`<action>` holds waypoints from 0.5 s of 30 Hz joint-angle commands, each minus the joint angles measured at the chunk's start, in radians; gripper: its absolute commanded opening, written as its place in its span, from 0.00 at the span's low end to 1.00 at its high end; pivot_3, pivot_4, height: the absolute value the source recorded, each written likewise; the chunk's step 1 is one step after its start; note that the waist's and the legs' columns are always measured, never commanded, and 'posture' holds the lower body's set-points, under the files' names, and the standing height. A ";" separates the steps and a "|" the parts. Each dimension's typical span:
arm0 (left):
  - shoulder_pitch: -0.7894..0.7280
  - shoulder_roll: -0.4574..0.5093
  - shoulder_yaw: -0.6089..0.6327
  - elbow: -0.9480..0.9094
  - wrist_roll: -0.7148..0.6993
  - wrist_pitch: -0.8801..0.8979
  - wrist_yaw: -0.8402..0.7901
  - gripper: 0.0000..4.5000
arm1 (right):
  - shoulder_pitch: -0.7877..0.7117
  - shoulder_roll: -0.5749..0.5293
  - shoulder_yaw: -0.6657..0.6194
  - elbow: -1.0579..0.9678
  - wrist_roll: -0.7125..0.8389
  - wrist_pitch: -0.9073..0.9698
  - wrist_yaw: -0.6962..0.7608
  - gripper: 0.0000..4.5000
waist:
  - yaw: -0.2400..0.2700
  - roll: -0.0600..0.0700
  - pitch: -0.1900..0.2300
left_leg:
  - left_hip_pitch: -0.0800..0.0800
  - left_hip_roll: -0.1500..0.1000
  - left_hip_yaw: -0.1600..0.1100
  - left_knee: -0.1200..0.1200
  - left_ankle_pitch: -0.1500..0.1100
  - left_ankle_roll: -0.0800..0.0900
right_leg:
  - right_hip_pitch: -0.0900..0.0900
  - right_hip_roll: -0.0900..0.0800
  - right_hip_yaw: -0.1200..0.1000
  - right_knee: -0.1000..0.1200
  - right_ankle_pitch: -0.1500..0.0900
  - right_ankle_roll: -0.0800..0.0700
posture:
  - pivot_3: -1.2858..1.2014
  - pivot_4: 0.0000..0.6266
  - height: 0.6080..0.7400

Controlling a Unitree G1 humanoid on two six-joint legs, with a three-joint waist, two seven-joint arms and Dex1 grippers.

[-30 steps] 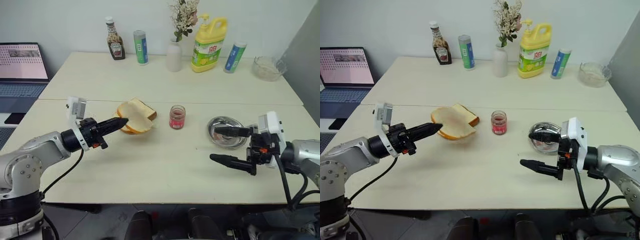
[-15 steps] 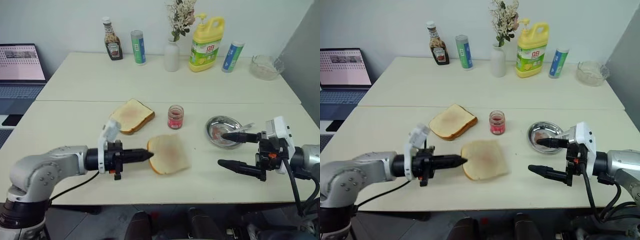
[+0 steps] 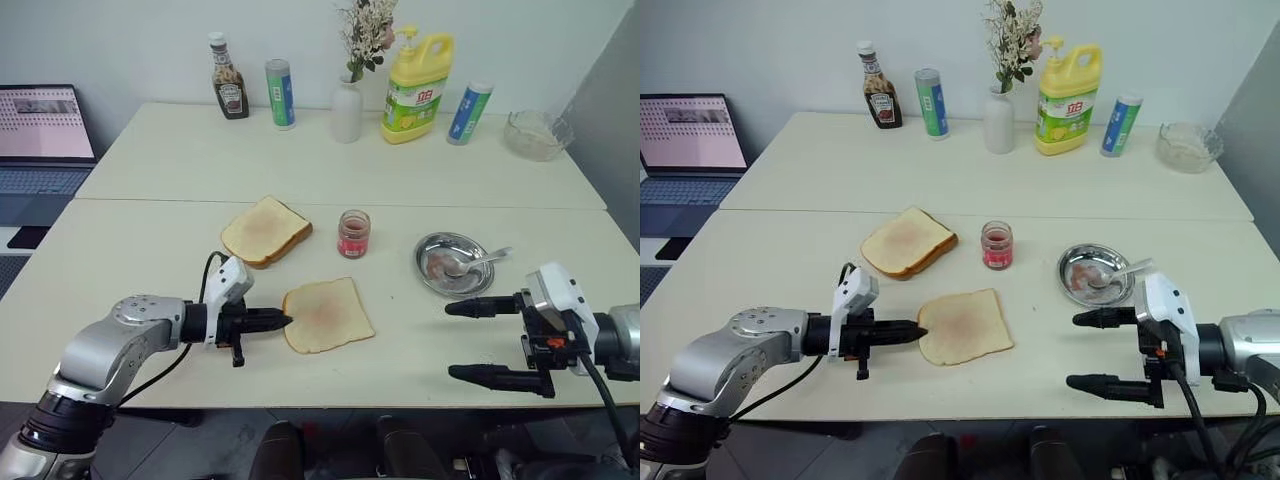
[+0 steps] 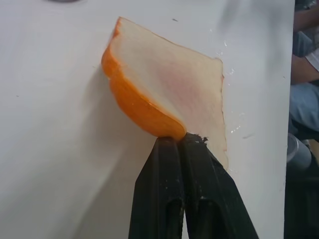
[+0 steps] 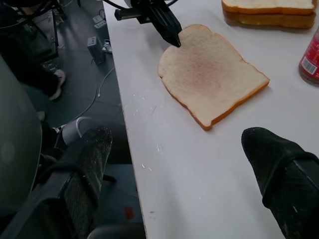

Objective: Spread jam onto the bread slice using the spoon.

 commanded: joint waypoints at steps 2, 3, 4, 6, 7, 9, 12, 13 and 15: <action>-0.021 -0.022 -0.031 -0.001 0.032 -0.023 -0.026 0.01 | 0.021 -0.003 -0.066 -0.036 0.007 -0.016 0.008 1.00 | 0.000 0.000 0.000 | 0.000 0.000 0.000 0.000 0.000 0.000 | 0.000 0.000 0.000 0.000 0.000 0.000 | 0.52 0.24 1.00; -0.031 -0.028 -0.038 0.012 0.043 -0.031 -0.030 0.01 | 0.027 0.000 -0.071 -0.041 0.007 -0.015 0.003 1.00 | 0.000 0.000 0.000 | 0.000 0.000 0.000 0.001 0.000 0.000 | 0.000 0.000 0.000 0.000 0.000 0.000 | 0.52 0.24 1.00; -0.037 -0.033 -0.043 0.022 0.052 -0.037 -0.035 0.01 | 0.031 0.002 -0.073 -0.045 0.006 -0.015 0.000 1.00 | 0.000 0.000 0.000 | 0.000 0.000 0.000 0.001 0.000 0.000 | 0.000 0.000 0.000 0.000 0.000 0.000 | 0.52 0.24 1.00; -0.055 -0.041 -0.052 0.049 0.079 -0.059 -0.036 0.01 | 0.039 0.007 -0.078 -0.050 0.006 -0.013 -0.007 1.00 | 0.000 0.000 0.000 | 0.000 0.000 0.000 0.001 0.000 0.000 | 0.000 0.000 0.000 0.000 0.000 0.000 | 0.52 0.24 1.00; -0.065 -0.046 -0.052 0.062 0.091 -0.069 -0.033 0.01 | 0.043 0.009 -0.080 -0.052 0.005 -0.014 -0.009 1.00 | 0.000 0.000 0.000 | 0.000 0.000 0.000 0.001 0.000 0.000 | 0.000 0.000 0.000 0.000 0.000 0.000 | 0.52 0.24 1.00; -0.085 -0.059 -0.050 0.092 0.121 -0.097 -0.020 0.01 | 0.047 0.015 -0.078 -0.057 0.004 -0.016 -0.018 1.00 | 0.000 0.000 0.000 | 0.000 0.000 0.000 0.001 0.000 0.000 | 0.000 0.000 0.000 0.000 0.000 0.000 | 0.52 0.24 1.00; -0.095 -0.060 -0.054 0.111 0.154 -0.118 -0.026 0.01 | 0.049 0.020 -0.071 -0.061 0.002 -0.019 -0.027 1.00 | 0.000 0.000 0.000 | 0.000 0.000 0.000 0.001 0.000 0.000 | 0.000 0.000 0.000 0.000 0.000 0.001 | 0.52 0.24 1.00; -0.089 -0.053 -0.056 0.110 0.163 -0.123 -0.032 0.01 | 0.047 0.022 -0.068 -0.061 0.001 -0.019 -0.029 1.00 | 0.000 0.000 0.000 | 0.000 0.000 0.000 0.001 0.000 0.000 | 0.000 0.000 0.000 0.000 0.000 0.001 | 0.52 0.24 1.00; -0.071 -0.042 -0.058 0.101 0.179 -0.128 -0.040 0.05 | 0.048 0.024 -0.066 -0.061 -0.001 -0.021 -0.029 1.00 | -0.002 0.000 0.000 | 0.000 0.000 0.000 0.001 0.000 0.000 | 0.000 0.000 0.000 0.000 0.000 0.001 | 0.52 0.24 1.00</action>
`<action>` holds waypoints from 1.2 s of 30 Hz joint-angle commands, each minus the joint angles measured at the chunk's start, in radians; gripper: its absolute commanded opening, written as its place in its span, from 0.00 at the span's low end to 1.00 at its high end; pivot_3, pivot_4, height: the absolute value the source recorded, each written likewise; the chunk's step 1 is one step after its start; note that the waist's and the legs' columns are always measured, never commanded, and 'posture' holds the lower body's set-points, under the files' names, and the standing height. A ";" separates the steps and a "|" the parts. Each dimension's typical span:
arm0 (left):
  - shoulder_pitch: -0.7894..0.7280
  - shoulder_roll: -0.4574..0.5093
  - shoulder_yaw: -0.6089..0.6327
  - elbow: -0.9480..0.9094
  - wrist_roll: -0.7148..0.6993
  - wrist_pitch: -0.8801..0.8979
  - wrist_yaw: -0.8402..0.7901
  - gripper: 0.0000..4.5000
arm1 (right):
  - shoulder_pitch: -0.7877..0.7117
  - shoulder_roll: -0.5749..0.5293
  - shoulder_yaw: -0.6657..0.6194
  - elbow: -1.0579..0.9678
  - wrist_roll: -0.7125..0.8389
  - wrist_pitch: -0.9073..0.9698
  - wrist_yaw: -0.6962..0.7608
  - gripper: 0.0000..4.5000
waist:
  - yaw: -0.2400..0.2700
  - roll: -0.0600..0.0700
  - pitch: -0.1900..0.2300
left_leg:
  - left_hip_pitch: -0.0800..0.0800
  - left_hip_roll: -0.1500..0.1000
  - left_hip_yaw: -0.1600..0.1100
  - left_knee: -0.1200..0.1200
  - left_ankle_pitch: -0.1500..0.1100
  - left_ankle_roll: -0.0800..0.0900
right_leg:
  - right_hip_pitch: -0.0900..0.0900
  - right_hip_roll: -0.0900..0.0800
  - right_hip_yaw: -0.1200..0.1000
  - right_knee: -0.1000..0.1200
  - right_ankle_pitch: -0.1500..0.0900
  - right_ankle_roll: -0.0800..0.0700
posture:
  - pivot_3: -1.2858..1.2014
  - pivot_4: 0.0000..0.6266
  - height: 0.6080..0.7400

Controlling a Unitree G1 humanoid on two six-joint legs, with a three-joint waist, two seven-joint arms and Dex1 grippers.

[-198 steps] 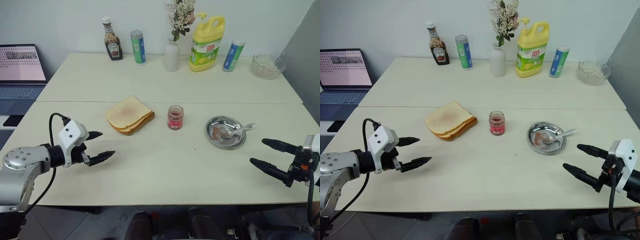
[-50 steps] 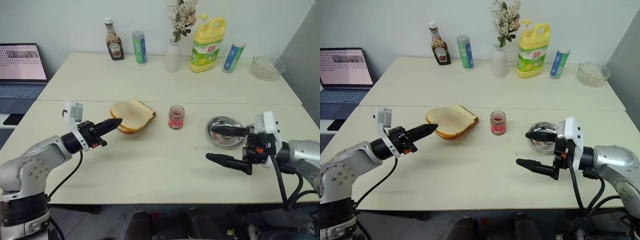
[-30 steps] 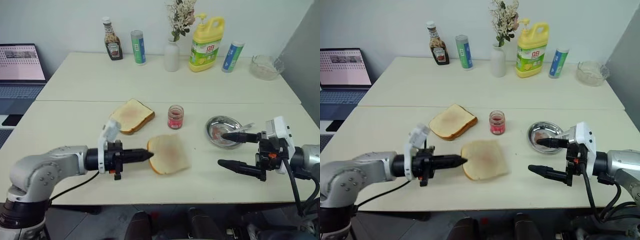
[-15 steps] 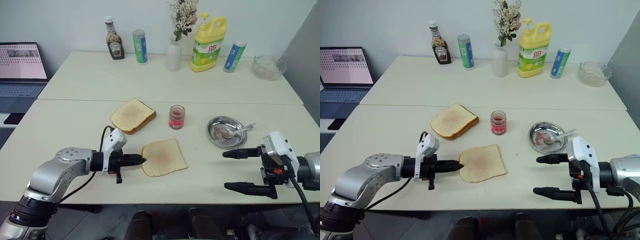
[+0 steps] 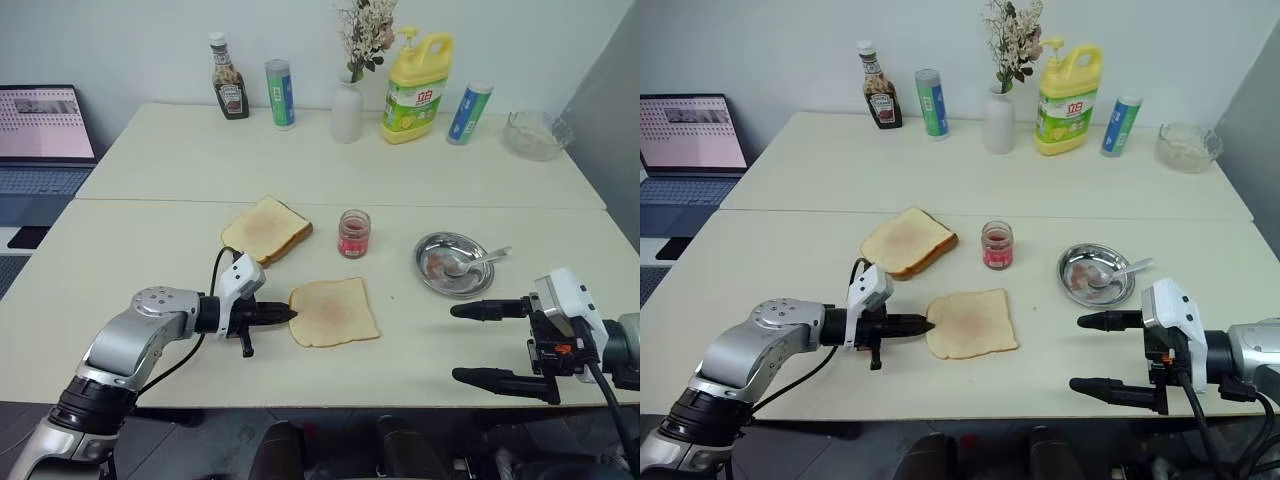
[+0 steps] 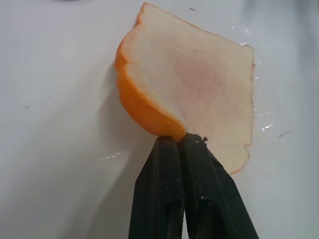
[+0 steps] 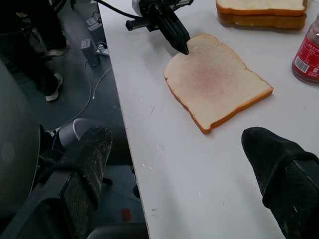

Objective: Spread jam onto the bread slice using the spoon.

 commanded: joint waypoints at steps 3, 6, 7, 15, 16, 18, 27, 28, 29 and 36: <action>0.038 0.031 0.003 -0.036 0.054 -0.058 -0.017 0.22 | -0.008 0.003 -0.010 -0.021 -0.003 -0.022 -0.002 1.00 | -0.002 0.000 0.000 | 0.000 0.000 0.000 0.000 0.000 0.000 | 0.000 0.000 0.000 0.000 0.000 0.000 | 0.52 0.24 1.00; 0.057 0.037 0.018 -0.037 0.089 -0.102 0.001 0.43 | -0.016 0.000 -0.002 -0.013 -0.007 -0.026 0.001 1.00 | -0.001 0.000 0.000 | 0.000 0.000 0.000 0.000 0.000 0.000 | 0.000 0.000 0.000 0.000 0.000 0.000 | 0.52 0.24 1.00; 0.063 0.040 0.031 -0.033 0.101 -0.121 0.011 0.51 | -0.017 0.000 0.001 -0.011 -0.008 -0.028 0.002 1.00 | -0.001 0.000 0.000 | 0.000 0.000 0.000 0.000 0.000 0.000 | 0.000 0.000 0.000 0.000 0.000 0.000 | 0.52 0.24 1.00; 0.122 0.049 0.130 -0.057 0.188 -0.323 0.091 0.99 | -0.021 0.002 0.018 0.019 -0.049 -0.064 0.017 1.00 | -0.001 0.000 0.000 | 0.000 0.000 0.000 0.000 0.000 0.000 | 0.000 0.000 0.000 0.000 0.000 0.000 | 0.52 0.24 1.00; 0.135 0.061 0.152 -0.067 0.188 -0.337 0.089 0.99 | -0.023 0.004 0.012 0.028 -0.055 -0.069 0.014 1.00 | -0.001 0.000 0.000 | 0.000 0.000 0.000 0.000 0.000 0.000 | 0.000 0.000 0.000 0.000 0.000 0.000 | 0.52 0.24 1.00; 0.152 0.088 0.220 -0.086 0.179 -0.362 0.088 0.99 | -0.031 0.021 -0.017 0.056 -0.050 -0.068 -0.012 1.00 | -0.001 0.000 0.000 | 0.000 0.000 0.000 0.000 0.000 0.000 | 0.000 0.000 0.000 0.000 0.000 0.000 | 0.52 0.24 1.00; 0.055 0.070 0.170 -0.217 0.103 -0.327 0.008 0.99 | -0.086 0.192 -0.054 0.173 -0.124 -0.130 -0.214 1.00 | 0.000 0.000 0.000 | 0.000 0.000 0.001 0.000 0.000 0.000 | 0.000 -0.001 0.000 0.000 0.000 0.000 | 0.52 0.24 1.00; -0.026 0.042 0.125 -0.254 0.091 -0.304 0.007 0.99 | -0.074 0.241 -0.096 0.189 -0.124 -0.125 -0.285 1.00 | 0.008 0.000 0.000 | 0.000 0.000 0.001 0.000 0.000 0.000 | 0.000 -0.001 0.000 0.000 0.000 0.000 | 0.52 0.24 1.00; -0.085 0.023 0.095 -0.279 0.083 -0.285 0.007 0.99 | -0.065 0.277 -0.126 0.199 -0.123 -0.121 -0.336 1.00 | 0.023 -0.002 -0.001 | 0.000 -0.001 -0.001 0.001 0.000 0.000 | 0.001 -0.001 -0.001 0.000 0.000 0.000 | 0.52 0.24 1.00; -0.228 0.003 0.024 -0.299 0.065 -0.211 -0.047 0.99 | -0.081 0.459 -0.180 0.253 -0.153 -0.092 -0.612 1.00 | -0.003 0.003 -0.002 | -0.002 0.000 0.001 0.001 0.000 0.000 | 0.000 0.001 0.002 0.000 0.003 -0.001 | 0.52 0.24 1.00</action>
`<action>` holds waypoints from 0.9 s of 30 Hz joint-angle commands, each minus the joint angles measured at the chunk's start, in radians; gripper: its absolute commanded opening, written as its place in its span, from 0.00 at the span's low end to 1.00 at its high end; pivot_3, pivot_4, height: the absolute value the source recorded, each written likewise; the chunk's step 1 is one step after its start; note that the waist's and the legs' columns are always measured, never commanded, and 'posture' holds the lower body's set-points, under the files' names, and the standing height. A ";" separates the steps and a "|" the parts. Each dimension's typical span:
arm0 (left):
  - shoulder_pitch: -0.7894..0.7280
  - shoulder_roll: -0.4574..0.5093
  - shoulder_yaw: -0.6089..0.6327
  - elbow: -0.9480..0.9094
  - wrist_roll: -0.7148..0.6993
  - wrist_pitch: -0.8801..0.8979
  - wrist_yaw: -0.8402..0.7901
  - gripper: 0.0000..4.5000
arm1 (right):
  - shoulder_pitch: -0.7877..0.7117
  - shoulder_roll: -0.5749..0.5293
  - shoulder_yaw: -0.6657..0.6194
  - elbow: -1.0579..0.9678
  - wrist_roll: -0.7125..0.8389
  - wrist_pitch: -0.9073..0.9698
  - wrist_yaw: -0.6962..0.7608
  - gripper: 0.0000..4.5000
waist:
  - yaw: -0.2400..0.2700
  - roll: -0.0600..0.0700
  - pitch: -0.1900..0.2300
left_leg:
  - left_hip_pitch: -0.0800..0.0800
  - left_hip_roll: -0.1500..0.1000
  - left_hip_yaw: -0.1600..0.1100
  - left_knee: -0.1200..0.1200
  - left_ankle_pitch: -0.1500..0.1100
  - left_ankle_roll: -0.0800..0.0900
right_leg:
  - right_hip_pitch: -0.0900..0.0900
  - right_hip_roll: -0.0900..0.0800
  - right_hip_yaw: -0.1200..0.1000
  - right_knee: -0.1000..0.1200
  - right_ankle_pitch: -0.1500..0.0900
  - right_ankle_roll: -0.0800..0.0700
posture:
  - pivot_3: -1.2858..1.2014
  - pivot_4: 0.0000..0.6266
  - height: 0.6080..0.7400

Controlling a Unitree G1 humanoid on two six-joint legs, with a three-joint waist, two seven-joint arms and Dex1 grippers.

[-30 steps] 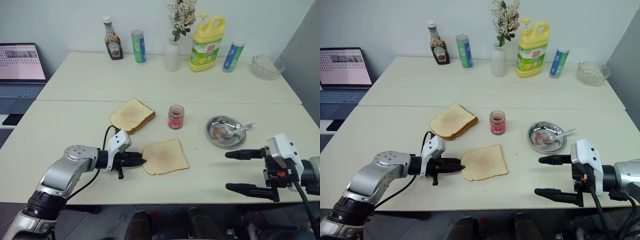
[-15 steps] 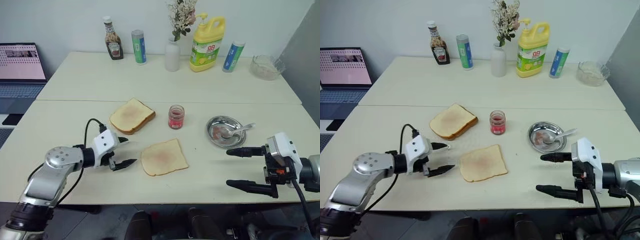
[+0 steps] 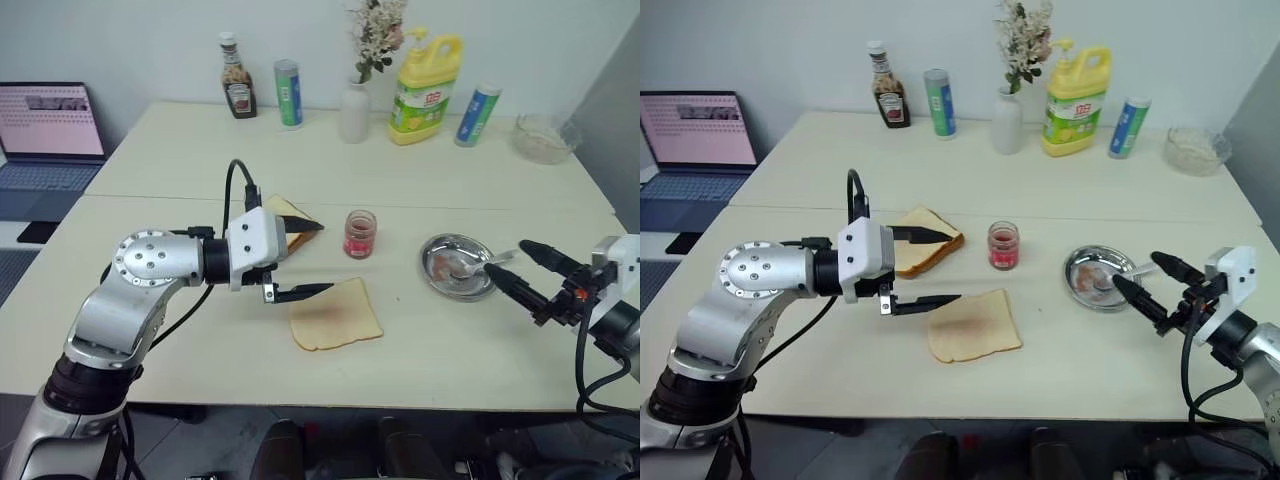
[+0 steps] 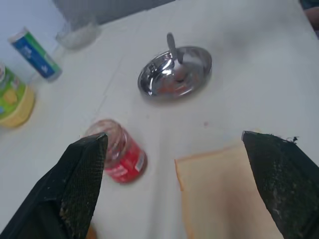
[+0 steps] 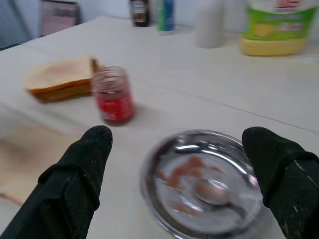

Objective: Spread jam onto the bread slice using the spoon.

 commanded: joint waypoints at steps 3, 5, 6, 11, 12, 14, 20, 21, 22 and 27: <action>-0.088 -0.035 -0.038 0.000 -0.037 0.026 -0.038 0.99 | -0.102 0.099 -0.044 0.119 0.042 0.057 -0.202 1.00 | -0.012 0.002 0.001 | 0.001 0.002 -0.001 0.000 0.000 0.000 | 0.000 0.003 0.000 0.001 0.000 0.000 | 0.52 0.24 1.00; -0.115 -0.048 -0.057 0.005 -0.036 0.031 -0.052 0.99 | -0.151 0.127 -0.057 0.211 0.056 0.060 -0.228 1.00 | -0.011 0.002 0.001 | 0.002 0.002 -0.001 0.001 0.000 0.000 | 0.001 0.004 0.000 0.002 0.000 0.000 | 0.52 0.24 1.00; -0.119 -0.053 -0.066 0.005 -0.034 0.034 -0.054 0.99 | -0.177 0.137 -0.060 0.264 0.072 0.071 -0.223 1.00 | -0.011 0.003 0.000 | 0.002 0.002 -0.001 0.001 0.000 0.000 | 0.001 0.003 0.000 0.002 0.000 0.000 | 0.52 0.24 1.00; -0.109 -0.051 -0.097 -0.015 -0.018 0.040 -0.063 0.99 | -0.279 0.135 -0.035 0.455 0.064 0.075 -0.190 1.00 | -0.010 0.005 0.000 | 0.002 0.002 0.000 0.000 0.000 0.000 | 0.001 0.003 0.001 0.001 0.000 -0.001 | 0.52 0.24 1.00; -0.107 -0.051 -0.101 -0.023 -0.017 0.046 -0.060 0.99 | -0.300 0.133 -0.034 0.491 0.064 0.077 -0.186 1.00 | -0.012 0.005 0.000 | 0.002 0.002 0.000 0.000 0.000 0.000 | 0.000 0.003 0.001 0.001 0.000 -0.001 | 0.52 0.24 1.00; -0.105 -0.058 -0.101 -0.042 -0.038 0.079 -0.048 0.99 | -0.342 0.132 -0.037 0.568 0.048 0.054 -0.178 1.00 | -0.013 0.005 0.000 | 0.002 0.002 0.000 0.000 0.000 0.000 | 0.000 0.004 0.002 0.001 0.000 -0.001 | 0.52 0.24 1.00; -0.075 -0.058 -0.107 -0.088 -0.040 0.124 -0.023 0.99 | -0.432 0.118 -0.028 0.712 0.059 0.078 -0.104 1.00 | -0.010 0.005 0.001 | 0.002 0.002 0.000 0.000 0.000 0.000 | 0.000 0.004 0.001 0.001 0.000 -0.001 | 0.52 0.24 1.00; -0.074 -0.058 -0.108 -0.088 -0.039 0.124 -0.021 0.99 | -0.447 0.117 -0.025 0.738 0.050 0.069 -0.100 1.00 | -0.010 0.005 0.001 | 0.002 0.002 0.000 0.000 0.000 0.000 | 0.000 0.004 0.001 0.001 0.000 -0.001 | 0.52 0.24 1.00; -0.074 -0.058 -0.108 -0.088 -0.038 0.123 -0.020 0.99 | -0.457 0.116 -0.024 0.756 0.043 0.062 -0.096 1.00 | -0.010 0.005 0.001 | 0.002 0.002 0.000 0.000 0.000 0.000 | 0.000 0.004 0.001 0.001 0.000 -0.001 | 0.52 0.24 1.00; -0.077 -0.058 -0.109 -0.078 -0.034 0.117 -0.021 0.99 | -0.500 0.119 -0.020 0.810 0.040 0.054 -0.075 1.00 | -0.009 0.005 0.001 | 0.002 0.002 0.000 0.000 0.000 0.000 | 0.000 0.004 0.001 0.001 0.000 -0.001 | 0.52 0.24 1.00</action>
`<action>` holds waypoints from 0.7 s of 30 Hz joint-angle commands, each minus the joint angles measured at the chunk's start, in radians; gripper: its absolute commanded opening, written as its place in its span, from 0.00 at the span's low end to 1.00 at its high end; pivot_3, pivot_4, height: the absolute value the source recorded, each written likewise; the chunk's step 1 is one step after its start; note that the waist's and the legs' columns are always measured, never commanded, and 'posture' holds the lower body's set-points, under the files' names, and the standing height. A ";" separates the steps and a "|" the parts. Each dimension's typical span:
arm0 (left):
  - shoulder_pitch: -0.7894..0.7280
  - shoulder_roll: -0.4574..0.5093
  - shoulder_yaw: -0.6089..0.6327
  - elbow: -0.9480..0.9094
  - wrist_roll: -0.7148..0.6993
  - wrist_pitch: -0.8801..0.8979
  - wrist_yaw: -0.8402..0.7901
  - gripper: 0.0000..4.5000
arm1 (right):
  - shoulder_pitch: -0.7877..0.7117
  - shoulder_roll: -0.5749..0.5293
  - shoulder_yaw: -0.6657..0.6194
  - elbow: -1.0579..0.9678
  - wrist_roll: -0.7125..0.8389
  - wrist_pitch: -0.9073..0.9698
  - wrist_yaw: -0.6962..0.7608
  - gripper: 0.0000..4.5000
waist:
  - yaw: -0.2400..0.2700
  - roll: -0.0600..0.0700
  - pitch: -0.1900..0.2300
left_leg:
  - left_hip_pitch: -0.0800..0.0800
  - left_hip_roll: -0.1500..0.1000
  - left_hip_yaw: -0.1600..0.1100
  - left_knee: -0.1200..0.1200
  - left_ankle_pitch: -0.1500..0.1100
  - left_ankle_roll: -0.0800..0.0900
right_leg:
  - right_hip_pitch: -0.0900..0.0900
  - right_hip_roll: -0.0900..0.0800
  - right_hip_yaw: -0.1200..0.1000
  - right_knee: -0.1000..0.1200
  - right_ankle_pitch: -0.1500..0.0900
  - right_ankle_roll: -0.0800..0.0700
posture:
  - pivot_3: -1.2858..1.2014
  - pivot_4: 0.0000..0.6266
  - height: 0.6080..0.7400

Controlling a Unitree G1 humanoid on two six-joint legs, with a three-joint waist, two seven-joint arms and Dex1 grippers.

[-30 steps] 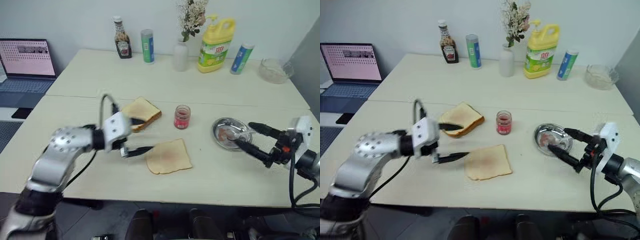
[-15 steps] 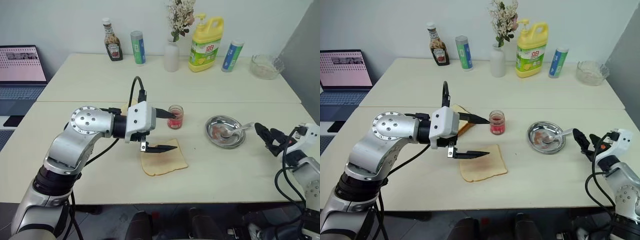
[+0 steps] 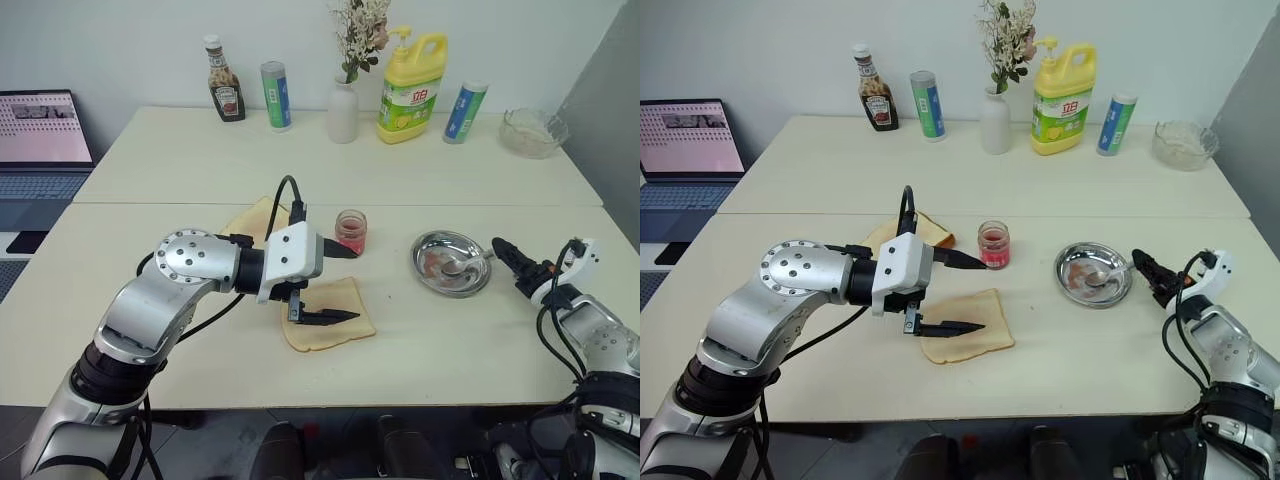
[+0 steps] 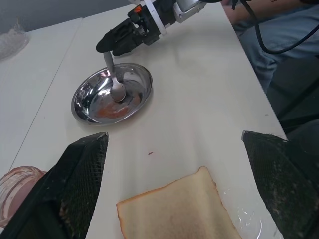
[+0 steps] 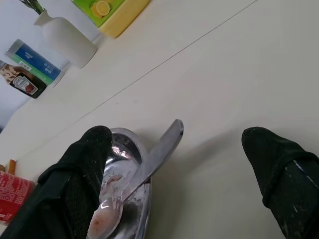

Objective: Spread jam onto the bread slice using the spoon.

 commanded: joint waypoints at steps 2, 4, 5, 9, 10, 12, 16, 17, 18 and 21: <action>-0.010 0.000 0.002 -0.015 0.015 -0.027 0.005 0.99 | -0.052 -0.017 -0.015 0.027 0.016 -0.011 0.030 1.00 | -0.001 0.000 0.000 | 0.000 0.000 0.000 0.000 0.000 0.000 | 0.000 0.000 0.000 0.000 0.000 0.000 | 0.52 0.24 1.00; -0.006 -0.001 0.001 -0.006 0.020 -0.035 0.003 1.00 | -0.064 -0.014 -0.022 0.038 0.027 -0.006 0.033 0.92 | -0.001 0.000 0.000 | 0.000 0.000 0.000 0.000 0.000 0.000 | 0.000 0.000 0.000 0.000 0.000 0.000 | 0.52 0.24 1.00; -0.004 -0.002 0.002 -0.002 0.021 -0.038 0.002 1.00 | -0.068 -0.013 -0.027 0.041 0.030 -0.005 0.031 0.87 | -0.001 0.000 0.000 | 0.000 0.000 0.000 0.000 0.000 0.000 | 0.000 0.000 0.000 0.000 0.000 0.000 | 0.52 0.24 1.00; 0.000 -0.010 0.007 0.013 0.018 -0.041 0.007 1.00 | -0.075 -0.014 -0.038 0.045 0.041 0.004 0.034 0.56 | 0.000 0.000 0.000 | 0.000 0.000 0.000 0.000 0.000 0.000 | 0.000 0.000 0.000 0.000 0.000 0.000 | 0.52 0.24 1.00; 0.001 -0.012 0.008 0.018 0.018 -0.041 0.009 1.00 | -0.076 -0.015 -0.041 0.045 0.045 0.008 0.035 0.47 | 0.000 0.000 0.000 | 0.000 0.000 0.000 0.000 0.000 0.000 | 0.000 0.000 0.000 0.000 0.000 0.000 | 0.52 0.24 1.00; 0.004 -0.013 0.009 0.028 0.022 -0.046 0.010 1.00 | -0.077 -0.016 -0.049 0.044 0.053 0.014 0.035 0.30 | 0.000 0.000 0.000 | 0.000 0.000 0.000 0.000 0.000 0.000 | 0.000 0.000 0.000 0.000 0.000 0.000 | 0.52 0.24 1.00; 0.016 -0.009 0.017 0.042 0.029 -0.051 0.012 1.00 | -0.075 -0.020 -0.061 0.018 0.079 0.045 0.031 0.01 | -0.001 0.000 0.000 | 0.000 0.000 0.000 0.000 0.000 0.000 | 0.000 0.000 0.000 0.000 0.000 0.000 | 0.52 0.24 1.00; 0.019 -0.008 0.019 0.045 0.030 -0.052 0.014 1.00 | -0.075 -0.020 -0.064 0.012 0.086 0.052 0.030 0.01 | -0.001 0.001 0.000 | 0.000 0.000 0.000 0.000 0.000 0.000 | 0.000 0.000 0.000 0.000 0.000 0.000 | 0.52 0.24 1.00; 0.024 -0.003 0.025 0.053 0.035 -0.056 0.017 1.00 | -0.074 -0.021 -0.067 -0.010 0.101 0.067 0.028 0.01 | 0.000 0.000 0.000 | 0.000 0.000 0.000 0.000 0.000 0.000 | 0.000 0.000 0.000 0.000 0.000 0.000 | 0.52 0.24 1.00; 0.037 0.006 0.043 0.070 0.043 -0.058 0.029 1.00 | -0.065 -0.025 -0.069 -0.077 0.131 0.103 0.022 0.01 | -0.001 0.001 0.001 | 0.000 0.000 0.000 0.000 0.000 0.000 | 0.000 0.000 0.000 0.000 0.000 0.000 | 0.52 0.24 1.00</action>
